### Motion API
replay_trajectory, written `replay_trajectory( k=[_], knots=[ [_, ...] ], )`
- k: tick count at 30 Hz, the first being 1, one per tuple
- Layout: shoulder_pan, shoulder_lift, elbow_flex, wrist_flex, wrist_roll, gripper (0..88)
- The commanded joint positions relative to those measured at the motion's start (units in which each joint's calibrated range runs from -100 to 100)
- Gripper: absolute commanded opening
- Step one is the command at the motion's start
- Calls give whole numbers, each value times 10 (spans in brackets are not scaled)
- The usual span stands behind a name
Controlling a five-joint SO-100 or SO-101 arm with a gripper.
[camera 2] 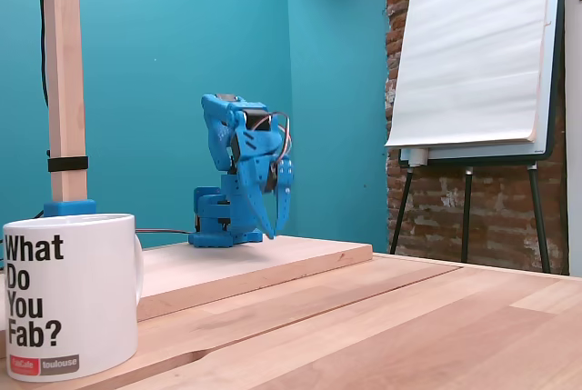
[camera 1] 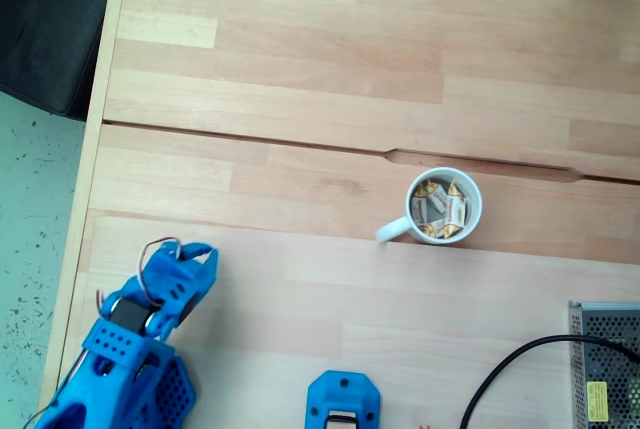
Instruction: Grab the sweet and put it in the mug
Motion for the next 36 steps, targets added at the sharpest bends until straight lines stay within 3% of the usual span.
replay_trajectory(
  k=[1,8,13,19,28,36],
  knots=[
    [-28,-66,43,-8,0,0],
    [-72,-230,194,-9,0,0],
    [-104,-323,203,1,-4,0],
    [-132,-331,203,11,-6,0],
    [-138,-341,203,182,0,0],
    [-138,-341,203,190,0,0]
  ],
)
